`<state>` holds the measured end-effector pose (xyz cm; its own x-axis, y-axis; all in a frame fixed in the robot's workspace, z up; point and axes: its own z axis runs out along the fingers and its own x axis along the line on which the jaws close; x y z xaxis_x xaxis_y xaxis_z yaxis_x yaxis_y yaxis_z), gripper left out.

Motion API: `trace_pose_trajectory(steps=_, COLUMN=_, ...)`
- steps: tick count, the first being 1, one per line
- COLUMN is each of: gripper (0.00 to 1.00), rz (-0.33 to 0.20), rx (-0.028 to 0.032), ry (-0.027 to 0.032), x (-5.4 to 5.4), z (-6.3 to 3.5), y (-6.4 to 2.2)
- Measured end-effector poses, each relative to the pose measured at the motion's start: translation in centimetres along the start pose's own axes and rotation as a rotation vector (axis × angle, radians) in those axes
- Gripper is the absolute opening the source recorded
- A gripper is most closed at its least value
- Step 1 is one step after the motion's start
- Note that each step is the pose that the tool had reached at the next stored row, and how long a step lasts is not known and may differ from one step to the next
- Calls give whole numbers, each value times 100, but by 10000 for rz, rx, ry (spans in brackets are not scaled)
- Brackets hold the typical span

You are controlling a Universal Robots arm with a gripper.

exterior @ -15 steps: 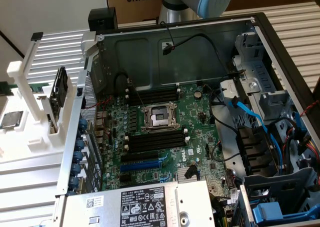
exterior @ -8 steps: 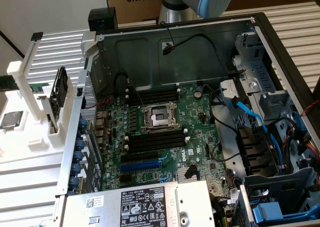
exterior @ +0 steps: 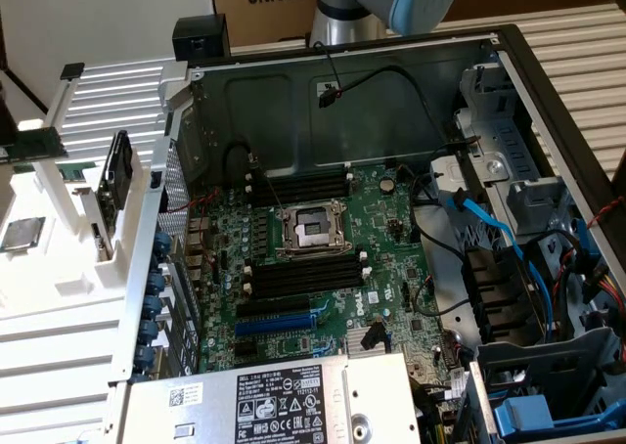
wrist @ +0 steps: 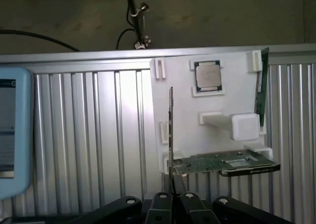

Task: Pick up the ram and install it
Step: 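Pick up the ram and move it above insertion slot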

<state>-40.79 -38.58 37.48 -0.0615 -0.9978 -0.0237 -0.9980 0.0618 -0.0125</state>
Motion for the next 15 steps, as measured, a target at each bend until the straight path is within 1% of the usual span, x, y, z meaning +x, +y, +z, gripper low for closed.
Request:
trace_pose_trajectory(steps=9, gripper=12, rz=0, rx=-1, ry=0, x=-15, z=-179, y=-346)
trace_pose_trajectory(steps=12, gripper=12, rz=0, rx=-1, ry=0, x=-23, z=-227, y=-480)
trace_pose_trajectory(steps=13, gripper=12, rz=0, rx=-1, ry=0, x=-35, z=-267, y=-663)
trace_pose_trajectory(steps=15, gripper=12, rz=0, rx=-1, ry=0, x=-40, z=-273, y=-757)
